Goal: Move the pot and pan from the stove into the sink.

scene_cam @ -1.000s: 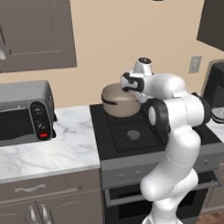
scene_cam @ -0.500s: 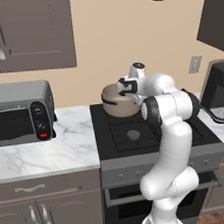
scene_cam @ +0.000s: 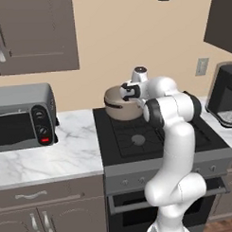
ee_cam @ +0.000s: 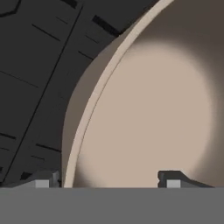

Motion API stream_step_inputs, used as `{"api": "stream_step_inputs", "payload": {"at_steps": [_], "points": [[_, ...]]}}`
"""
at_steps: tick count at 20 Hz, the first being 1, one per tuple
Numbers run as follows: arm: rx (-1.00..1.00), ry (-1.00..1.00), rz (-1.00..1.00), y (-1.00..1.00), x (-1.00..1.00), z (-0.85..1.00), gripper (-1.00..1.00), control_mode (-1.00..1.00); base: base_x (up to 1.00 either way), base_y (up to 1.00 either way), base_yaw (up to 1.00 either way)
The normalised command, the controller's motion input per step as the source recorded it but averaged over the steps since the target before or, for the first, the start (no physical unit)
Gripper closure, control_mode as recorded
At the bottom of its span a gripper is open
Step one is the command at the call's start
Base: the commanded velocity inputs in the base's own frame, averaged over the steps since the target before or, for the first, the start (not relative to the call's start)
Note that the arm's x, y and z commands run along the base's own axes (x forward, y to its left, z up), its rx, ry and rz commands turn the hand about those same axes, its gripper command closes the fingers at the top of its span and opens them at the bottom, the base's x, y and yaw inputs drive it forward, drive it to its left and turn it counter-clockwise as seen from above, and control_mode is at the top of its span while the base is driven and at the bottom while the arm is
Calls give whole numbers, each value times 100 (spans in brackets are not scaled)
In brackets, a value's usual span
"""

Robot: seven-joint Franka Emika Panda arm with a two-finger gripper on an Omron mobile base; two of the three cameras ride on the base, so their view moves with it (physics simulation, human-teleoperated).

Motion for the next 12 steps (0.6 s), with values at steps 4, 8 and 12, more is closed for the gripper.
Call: {"api": "stream_step_inputs", "payload": {"at_steps": [4,8,12], "points": [[-3,0,2,0,11,-15,100,-100,0,0,0],[0,1,0,0,1,0,100,-100,0,0,0],[0,1,0,-1,0,10,100,-100,0,0,0]]}}
